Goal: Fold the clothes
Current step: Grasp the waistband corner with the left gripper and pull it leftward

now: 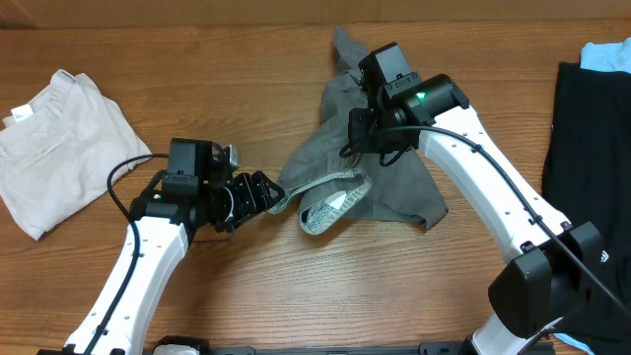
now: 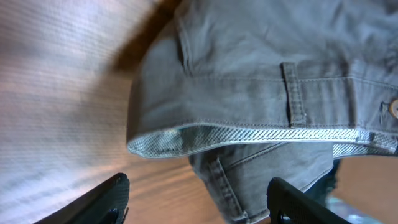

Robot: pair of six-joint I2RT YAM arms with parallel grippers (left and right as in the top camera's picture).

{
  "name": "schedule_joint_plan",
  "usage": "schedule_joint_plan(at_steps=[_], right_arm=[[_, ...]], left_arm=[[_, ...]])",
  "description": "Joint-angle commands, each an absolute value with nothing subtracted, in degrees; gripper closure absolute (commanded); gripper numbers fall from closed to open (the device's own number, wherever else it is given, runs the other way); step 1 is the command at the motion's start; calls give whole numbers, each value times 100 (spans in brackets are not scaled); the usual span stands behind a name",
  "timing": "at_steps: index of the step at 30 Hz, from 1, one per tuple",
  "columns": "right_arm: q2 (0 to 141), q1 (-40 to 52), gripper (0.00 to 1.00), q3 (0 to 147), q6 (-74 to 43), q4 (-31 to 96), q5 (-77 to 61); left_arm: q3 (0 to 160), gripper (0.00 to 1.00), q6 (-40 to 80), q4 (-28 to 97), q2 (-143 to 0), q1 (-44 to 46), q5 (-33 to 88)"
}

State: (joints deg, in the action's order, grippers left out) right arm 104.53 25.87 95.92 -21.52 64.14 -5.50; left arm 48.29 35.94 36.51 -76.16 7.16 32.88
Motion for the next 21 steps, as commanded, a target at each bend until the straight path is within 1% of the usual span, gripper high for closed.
schedule_joint_plan(at_steps=[1,4,7,11,17,20,21], right_arm=[[10451,2574,90,9572,-2115,6405,-408],[10451,2574,90,9572,-2115,6407,-410],[10451,2574,90,9572,-2115,6405,-408],[10451,2574,90,9572,-2115,6407,-410],[10451,2574,90,9572,-2115,6442,-408],[10451,2574,89,9572,-2117,6445,-408],[10451,2574,89,9572,-2115,6449,-408]], left_arm=[[4589,22,4925,3651,-7830,760,3492],[4471,22,5033,3577,-8034,768,2652],[4471,23,4967,3393,-8101,770,2255],[4471,30,4971,3087,-8189,864,1922],[4469,34,4969,2952,-8567,1175,2036],[4469,46,4925,2716,-8750,1315,2034],[4469,53,4928,2626,-8781,1350,2032]])
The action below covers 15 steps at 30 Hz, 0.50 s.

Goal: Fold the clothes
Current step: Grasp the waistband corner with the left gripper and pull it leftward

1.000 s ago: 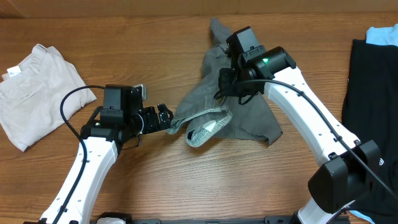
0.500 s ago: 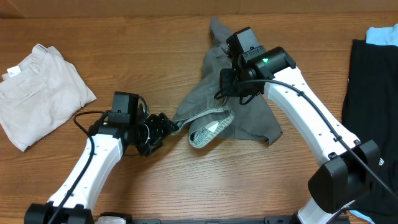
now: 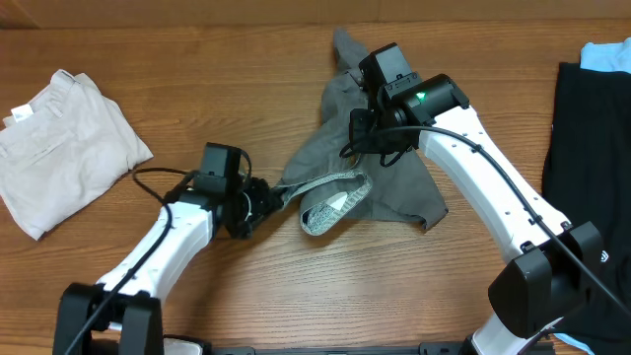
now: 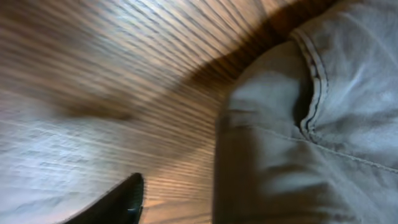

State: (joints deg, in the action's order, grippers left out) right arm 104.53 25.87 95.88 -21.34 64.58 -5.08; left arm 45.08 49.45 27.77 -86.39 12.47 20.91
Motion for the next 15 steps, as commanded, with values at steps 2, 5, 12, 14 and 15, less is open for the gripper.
schedule_joint_plan(at_steps=[2,5,12,14,15], right_arm=[[10451,2574,89,9572,-2115,6466,-405],[10451,2574,89,9572,-2115,6469,-408],[10425,2574,71,9625,-1789,6622,-622],[10392,2574,42,9725,-1791,6681,-604],[10353,2571,31,9780,-1791,6676,-604]], left_arm=[[4469,88,4901,2486,-8785,1365,1968],[4477,96,4543,2163,-8783,1341,1765],[5325,96,3433,2097,-8783,1194,-143],[6049,96,3223,2215,-8783,854,-405],[6361,96,3140,2224,-8783,690,-408]])
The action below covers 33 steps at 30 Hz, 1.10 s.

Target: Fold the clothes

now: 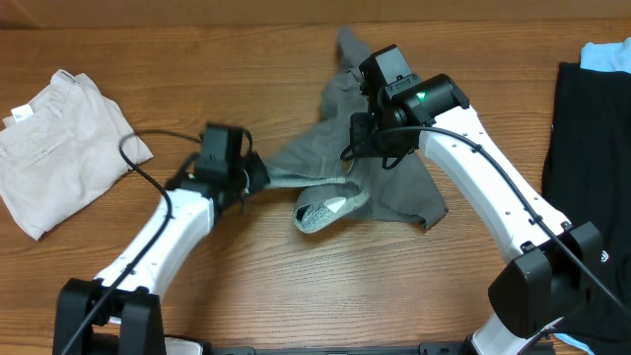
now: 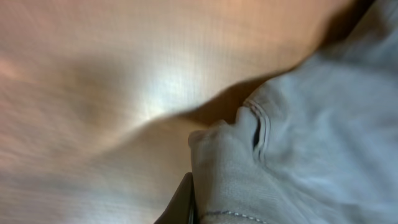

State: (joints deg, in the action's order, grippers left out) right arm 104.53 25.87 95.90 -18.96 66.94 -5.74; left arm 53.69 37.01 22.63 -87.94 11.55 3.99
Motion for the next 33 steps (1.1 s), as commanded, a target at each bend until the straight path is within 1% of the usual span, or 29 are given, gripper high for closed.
schedule_joint_plan(at_steps=[1,5,8,9,10,11,14,17,18,21,23,26,30,33], right_arm=[[10320,2567,30,9817,-1791,6672,-602],[10112,2488,30,9913,-1798,6661,-561],[9891,2290,30,9913,-1826,6827,-281],[9848,2211,30,9913,-1826,6901,-215],[9824,2112,30,9913,-1817,6991,-193],[9815,1966,30,9913,-1817,7135,-196],[9815,1750,30,9909,-1791,7306,-134],[9815,1520,30,9909,-1732,7413,-3],[9815,1441,30,9909,-1645,7441,-5],[9815,1302,30,9907,-1603,7507,-3],[9815,1253,30,9907,-1601,7524,-3],[9815,1223,30,9907,-1601,7557,-3],[9815,1223,30,9907,-1603,7638,-3],[9815,1223,30,9907,-1603,7699,-3]], left_arm=[[6711,96,3083,2211,-8783,502,-427],[7723,96,3079,1984,-8783,-56,-838],[8246,96,3015,1892,-8785,-425,-1028],[8337,86,3011,1935,-8785,-519,-993],[8377,54,2908,2012,-8785,-596,-871],[8379,0,2753,2292,-8785,-652,-591],[8374,0,2630,3441,-8785,-642,-128],[8344,0,2630,5089,-8788,-561,504],[8300,0,2635,5677,-8788,-521,578],[8108,0,2753,6925,-8788,-486,563],[7846,0,2943,7317,-8788,-486,574],[7122,0,3092,7279,-8788,-486,580],[6001,0,3448,6523,-8788,-484,537],[5352,0,3955,5920,-8788,-484,1]])
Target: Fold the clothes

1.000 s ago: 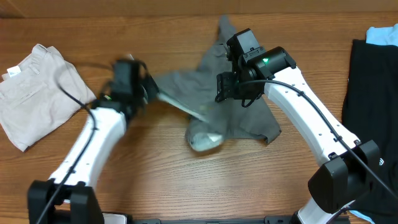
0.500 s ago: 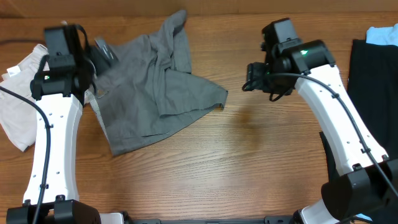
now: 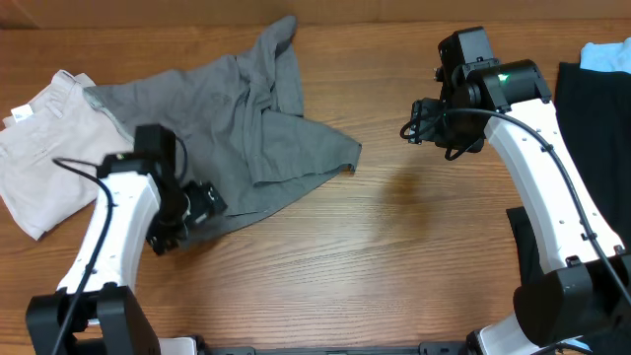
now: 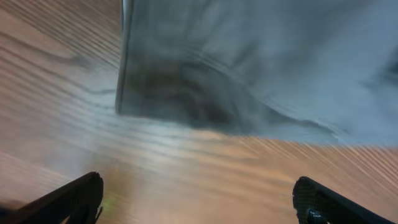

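A grey garment (image 3: 237, 118) lies spread out at the upper left of the table in the overhead view. Its left corner overlaps a folded beige garment (image 3: 44, 148). My left gripper (image 3: 209, 205) sits at the grey garment's near edge. In the left wrist view the left gripper (image 4: 199, 199) is open wide with only bare wood between its fingers, and the grey cloth's edge (image 4: 249, 68) lies just ahead. My right gripper (image 3: 416, 133) hangs over bare table to the right of the grey garment, apart from it, holding no cloth.
A black garment (image 3: 592, 148) covers the right edge of the table, with a light blue item (image 3: 606, 54) at its top. The wooden table (image 3: 394, 256) shows bare wood between the grey garment and the black one.
The grey garment was bunched at the table's middle between both grippers. It now lies spread out further left. My left gripper has let go and is open; my right gripper is off the cloth, further right.
My left gripper was open beside the waistband corner while the right gripper rested on the bunched garment. It then closed in on that corner and had the cloth stretched leftward. Now the garment lies flattened at the upper left and both grippers are off it.
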Robot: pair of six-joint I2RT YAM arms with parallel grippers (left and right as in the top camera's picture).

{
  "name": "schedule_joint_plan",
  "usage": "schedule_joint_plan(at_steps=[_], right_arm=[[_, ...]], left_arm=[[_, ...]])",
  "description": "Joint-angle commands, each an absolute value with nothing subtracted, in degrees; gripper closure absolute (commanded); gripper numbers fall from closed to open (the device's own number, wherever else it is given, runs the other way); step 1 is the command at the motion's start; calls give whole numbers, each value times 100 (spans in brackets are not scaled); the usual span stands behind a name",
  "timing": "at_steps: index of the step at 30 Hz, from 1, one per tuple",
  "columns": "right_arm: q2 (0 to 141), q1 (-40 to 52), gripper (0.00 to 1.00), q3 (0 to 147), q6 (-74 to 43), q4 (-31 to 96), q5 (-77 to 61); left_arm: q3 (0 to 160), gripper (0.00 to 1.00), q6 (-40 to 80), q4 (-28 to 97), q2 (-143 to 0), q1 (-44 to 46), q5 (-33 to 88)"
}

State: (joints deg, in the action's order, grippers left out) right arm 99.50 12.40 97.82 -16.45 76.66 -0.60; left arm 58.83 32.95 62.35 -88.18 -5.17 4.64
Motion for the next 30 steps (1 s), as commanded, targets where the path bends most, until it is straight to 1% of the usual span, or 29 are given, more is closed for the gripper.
schedule_joint_plan(at_steps=[1,4,7,11,13,18,24,30], right_arm=[[9815,1223,29,9907,-1605,7703,-3],[9815,1223,30,9907,-1605,7701,-3],[9815,1223,29,9907,-1605,7703,-3],[9815,1223,29,9896,-1603,7703,-3],[9815,1223,27,9896,-1603,7701,-1],[9815,1223,25,9896,-1603,7701,-3],[9815,1223,25,9896,-1603,7708,-3],[9815,1223,23,9896,-1601,7710,-1]], left_arm=[[5175,0,4084,5690,-8788,-484,-126],[4853,0,4071,4960,-8785,-484,8],[4794,0,3959,4600,-8788,-484,248],[4812,0,3977,4609,-8764,-532,60],[4816,0,4110,4626,-8680,-578,67],[4814,0,5179,5164,-8538,-578,-357],[4803,0,6156,5137,-8538,-576,-381],[4803,0,6464,4722,-8538,-576,-657]])
